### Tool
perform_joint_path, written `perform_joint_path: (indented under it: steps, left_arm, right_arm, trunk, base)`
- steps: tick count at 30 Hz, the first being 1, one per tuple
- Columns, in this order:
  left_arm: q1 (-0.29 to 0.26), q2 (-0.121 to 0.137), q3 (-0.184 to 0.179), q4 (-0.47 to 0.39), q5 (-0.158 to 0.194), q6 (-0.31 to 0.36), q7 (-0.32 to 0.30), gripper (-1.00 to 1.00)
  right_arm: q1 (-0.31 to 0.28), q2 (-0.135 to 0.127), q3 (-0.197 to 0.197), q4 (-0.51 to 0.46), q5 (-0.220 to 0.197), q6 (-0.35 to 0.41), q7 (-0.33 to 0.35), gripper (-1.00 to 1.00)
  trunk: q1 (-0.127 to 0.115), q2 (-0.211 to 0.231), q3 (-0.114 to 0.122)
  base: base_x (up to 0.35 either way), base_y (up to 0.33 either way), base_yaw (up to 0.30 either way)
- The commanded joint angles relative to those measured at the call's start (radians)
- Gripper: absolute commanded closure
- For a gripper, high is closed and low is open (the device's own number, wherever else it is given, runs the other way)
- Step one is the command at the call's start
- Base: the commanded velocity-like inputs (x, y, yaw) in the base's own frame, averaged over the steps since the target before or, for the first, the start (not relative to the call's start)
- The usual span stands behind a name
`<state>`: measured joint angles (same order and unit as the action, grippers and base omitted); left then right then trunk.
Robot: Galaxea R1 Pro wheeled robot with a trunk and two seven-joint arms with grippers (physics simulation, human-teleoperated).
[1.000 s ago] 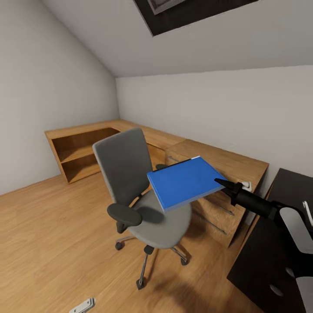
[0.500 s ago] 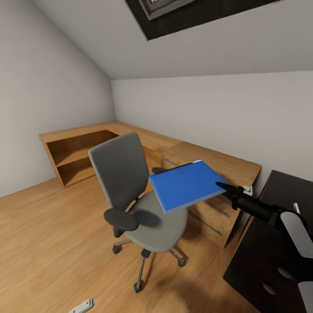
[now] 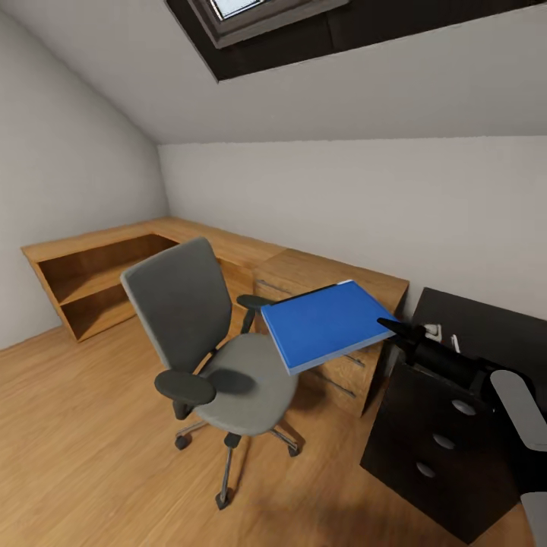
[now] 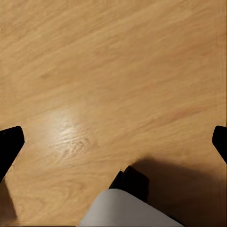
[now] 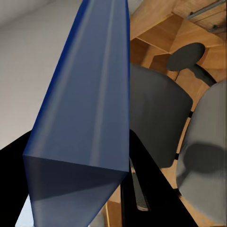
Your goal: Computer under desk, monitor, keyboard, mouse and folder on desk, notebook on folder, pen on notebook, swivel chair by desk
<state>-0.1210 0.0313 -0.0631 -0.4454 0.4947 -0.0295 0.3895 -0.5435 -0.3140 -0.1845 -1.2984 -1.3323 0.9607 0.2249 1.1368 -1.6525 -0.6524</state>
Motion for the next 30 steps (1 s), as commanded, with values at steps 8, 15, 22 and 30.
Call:
perform_joint_path:
  steps: [8,15,22,30]
  left_arm:
    - [0.0,0.0,-0.025,0.057,0.006,-0.047,0.005,-1.0]
    - [0.0,0.0,-0.034,0.128,0.004,-0.045,-0.049,-1.0]
    - [0.0,0.003,-0.031,0.151,0.005,-0.043,-0.123,-1.0]
    - [0.0,0.002,-0.032,0.153,0.005,-0.047,-0.136,-1.0]
  right_arm:
    - [-0.001,0.001,-0.001,0.001,0.01,0.003,0.01,1.0]
    - [-0.001,0.001,-0.001,0.001,0.016,-0.017,0.01,1.0]
    - [0.015,0.002,-0.001,0.001,0.056,-0.151,0.01,1.0]
    - [0.026,0.002,-0.001,0.001,0.065,-0.191,0.011,1.0]
  trunk:
    - [-0.031,0.056,0.027]
    - [-0.058,0.105,0.052]
    - [-0.085,0.154,0.077]
    - [-0.116,0.21,0.107]
  base:
    - [-0.337,0.0,-0.257]
    - [-0.091,0.0,-0.257]
    - [-0.004,0.0,-0.257]
    - [0.0,0.0,-0.256]
